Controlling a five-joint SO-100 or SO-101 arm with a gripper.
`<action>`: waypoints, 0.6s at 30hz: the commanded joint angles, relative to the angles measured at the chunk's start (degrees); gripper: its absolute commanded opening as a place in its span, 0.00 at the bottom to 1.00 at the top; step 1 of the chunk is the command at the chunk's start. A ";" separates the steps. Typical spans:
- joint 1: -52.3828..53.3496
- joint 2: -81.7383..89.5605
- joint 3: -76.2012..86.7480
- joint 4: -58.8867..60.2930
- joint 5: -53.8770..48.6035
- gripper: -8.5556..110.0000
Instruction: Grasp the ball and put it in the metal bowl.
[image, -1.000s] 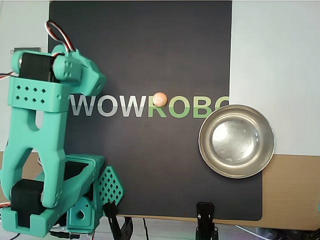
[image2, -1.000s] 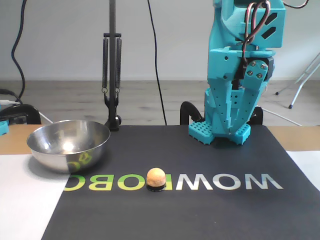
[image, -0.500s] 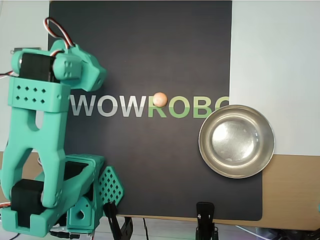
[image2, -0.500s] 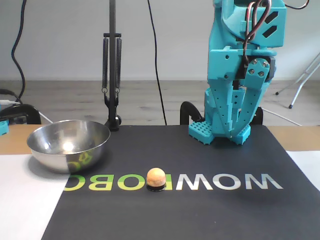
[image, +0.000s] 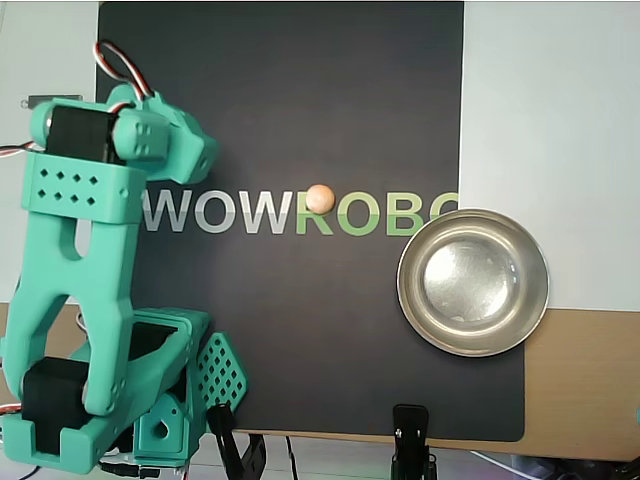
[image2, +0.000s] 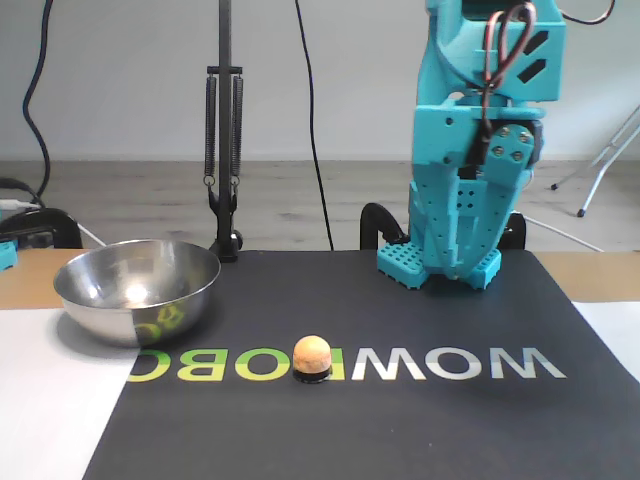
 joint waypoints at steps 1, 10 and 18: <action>0.53 0.09 0.09 -0.62 -0.35 0.08; 1.58 0.00 0.35 -0.44 -1.76 0.08; 3.96 0.00 0.44 -0.62 -2.37 0.08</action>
